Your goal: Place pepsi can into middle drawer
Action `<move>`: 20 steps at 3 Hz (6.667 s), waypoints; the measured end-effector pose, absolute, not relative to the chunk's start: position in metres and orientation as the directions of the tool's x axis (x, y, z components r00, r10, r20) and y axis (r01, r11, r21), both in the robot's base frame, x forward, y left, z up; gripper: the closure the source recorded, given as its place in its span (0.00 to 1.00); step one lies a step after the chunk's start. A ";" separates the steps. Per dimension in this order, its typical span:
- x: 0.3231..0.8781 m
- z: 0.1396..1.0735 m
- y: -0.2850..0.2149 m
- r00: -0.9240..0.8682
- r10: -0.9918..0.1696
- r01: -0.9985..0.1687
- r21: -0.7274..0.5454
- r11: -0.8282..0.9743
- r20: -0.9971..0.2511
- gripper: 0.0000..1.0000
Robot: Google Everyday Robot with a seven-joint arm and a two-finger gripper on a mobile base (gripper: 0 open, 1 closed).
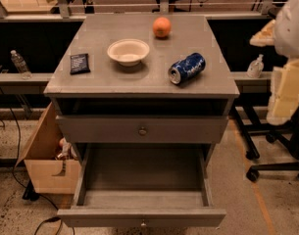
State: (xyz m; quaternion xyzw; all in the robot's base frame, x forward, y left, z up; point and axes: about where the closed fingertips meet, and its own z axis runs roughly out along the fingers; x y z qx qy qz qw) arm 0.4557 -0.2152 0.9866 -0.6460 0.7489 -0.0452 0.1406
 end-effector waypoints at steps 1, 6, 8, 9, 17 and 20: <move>0.528 0.992 -0.205 0.079 -0.996 -0.960 -0.270 -0.068 -0.031 0.00; 0.634 0.947 -0.128 0.571 -0.817 -0.747 -0.361 -0.558 0.082 0.00; 0.670 0.902 -0.105 0.707 -0.705 -0.665 -0.291 -0.688 0.049 0.00; 0.684 0.885 -0.104 0.707 -0.706 -0.672 -0.271 -0.689 0.043 0.00; 0.586 0.925 -0.104 0.757 -0.653 -0.622 -0.272 -0.734 0.029 1.00; 0.522 0.903 -0.052 0.820 -0.568 -0.566 -0.263 -0.781 -0.077 1.00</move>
Offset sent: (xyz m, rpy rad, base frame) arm 0.1531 0.0422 -0.0367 -0.4855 0.1761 0.6697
